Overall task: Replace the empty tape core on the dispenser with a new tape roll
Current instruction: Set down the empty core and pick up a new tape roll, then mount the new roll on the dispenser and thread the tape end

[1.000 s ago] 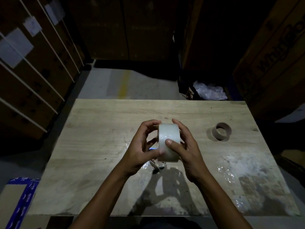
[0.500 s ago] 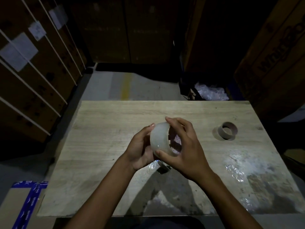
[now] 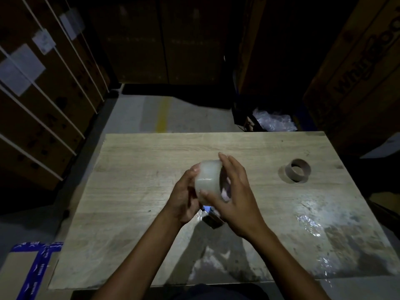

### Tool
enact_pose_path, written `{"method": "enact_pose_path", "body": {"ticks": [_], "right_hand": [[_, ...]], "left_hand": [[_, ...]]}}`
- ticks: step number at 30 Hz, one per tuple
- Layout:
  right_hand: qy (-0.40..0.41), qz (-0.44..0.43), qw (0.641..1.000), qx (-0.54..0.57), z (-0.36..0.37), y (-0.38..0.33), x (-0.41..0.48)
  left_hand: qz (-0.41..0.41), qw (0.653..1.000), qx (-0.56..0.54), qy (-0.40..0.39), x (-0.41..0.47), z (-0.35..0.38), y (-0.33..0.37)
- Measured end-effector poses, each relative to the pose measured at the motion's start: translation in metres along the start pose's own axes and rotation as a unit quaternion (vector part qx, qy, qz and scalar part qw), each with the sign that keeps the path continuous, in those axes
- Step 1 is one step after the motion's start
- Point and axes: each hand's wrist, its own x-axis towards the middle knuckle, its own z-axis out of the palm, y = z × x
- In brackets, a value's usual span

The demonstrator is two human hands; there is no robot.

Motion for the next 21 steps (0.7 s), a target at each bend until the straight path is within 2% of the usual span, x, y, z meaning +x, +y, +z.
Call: {"method": "enact_pose_path", "body": {"ticks": [2,4,8,10,12,14,16,21], "right_hand": [[0.008,0.071,0.989,0.126,0.003,0.006,0.004],[0.017,0.116,0.958,0.26,0.009,0.009,0.007],[0.051,0.198,0.825,0.528,0.013,0.008,0.014],[0.034,0.252,0.772,0.583,0.012,0.011,0.015],[0.019,0.274,0.74,0.614,0.011,0.017,0.016],[0.019,0.277,0.723,0.633,0.011,0.023,0.014],[0.015,0.275,0.716,0.641,0.011,0.028,0.012],[0.009,0.311,0.715,0.626,0.007,0.045,0.008]], "left_hand": [[0.1,0.984,0.144,0.038,-0.003,0.005,0.001],[0.207,0.925,0.314,0.057,-0.008,0.009,0.001],[0.333,0.787,0.517,0.053,-0.011,0.017,-0.004],[0.357,0.734,0.575,0.054,-0.013,0.022,-0.005],[0.371,0.7,0.608,0.049,-0.012,0.024,-0.006],[0.373,0.687,0.623,0.038,-0.011,0.025,-0.009],[0.363,0.699,0.616,0.028,-0.01,0.023,-0.012],[0.268,0.808,0.525,-0.02,-0.001,0.007,-0.017]]}}
